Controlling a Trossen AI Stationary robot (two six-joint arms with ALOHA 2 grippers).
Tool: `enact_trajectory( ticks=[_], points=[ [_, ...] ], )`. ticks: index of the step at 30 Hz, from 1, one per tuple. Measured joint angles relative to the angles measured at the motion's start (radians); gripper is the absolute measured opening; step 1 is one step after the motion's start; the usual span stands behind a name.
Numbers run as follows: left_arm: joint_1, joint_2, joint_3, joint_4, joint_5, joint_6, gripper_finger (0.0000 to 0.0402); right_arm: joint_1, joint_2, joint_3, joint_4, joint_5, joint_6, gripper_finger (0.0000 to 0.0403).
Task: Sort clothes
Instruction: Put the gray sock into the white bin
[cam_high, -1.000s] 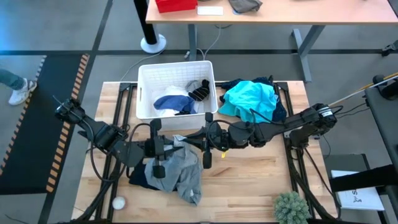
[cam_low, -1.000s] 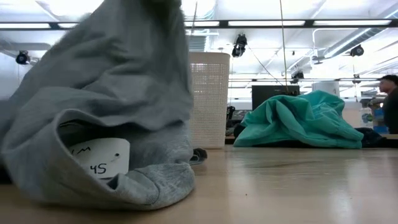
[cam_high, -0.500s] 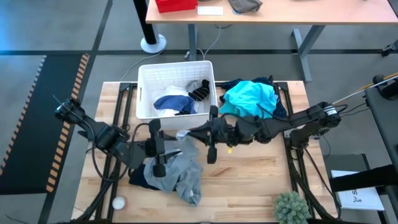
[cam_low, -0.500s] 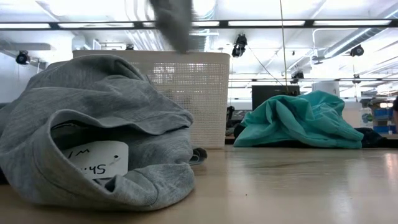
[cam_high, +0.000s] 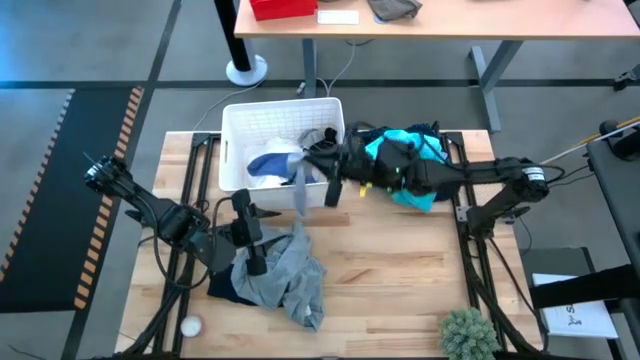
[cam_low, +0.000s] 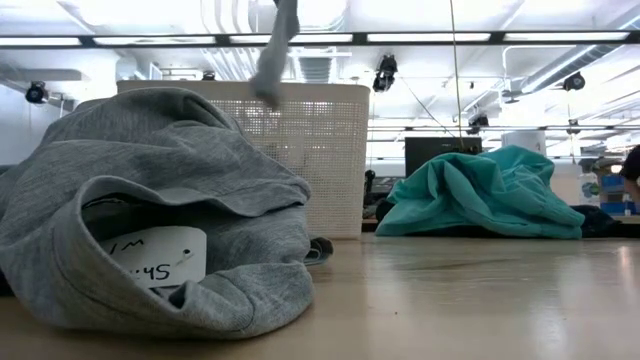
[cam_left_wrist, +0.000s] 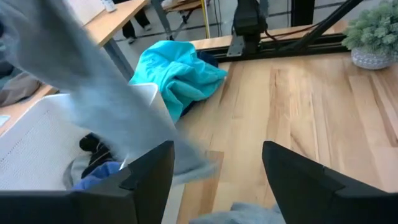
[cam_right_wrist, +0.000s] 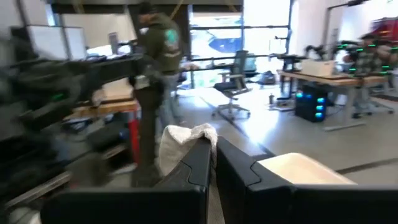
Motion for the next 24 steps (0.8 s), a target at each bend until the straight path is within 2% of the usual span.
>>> enact_trajectory(
  ticks=[7, 13, 24],
  points=[
    [0.0, -0.067, -0.094, 0.061, 0.0, -0.002, 0.0214, -0.14, -0.01, 0.026, -0.038, -0.029, 0.0, 0.0],
    [0.0, -0.125, -0.168, 0.085, 0.007, -0.043, 0.0217, -0.25, 0.008, 0.072, -0.106, -0.05, -0.003, 0.0],
    [0.0, -0.15, -0.231, 0.091, 0.035, -0.115, 0.0227, -0.363, 0.091, 0.078, -0.162, -0.104, 0.037, 0.0]
  ],
)
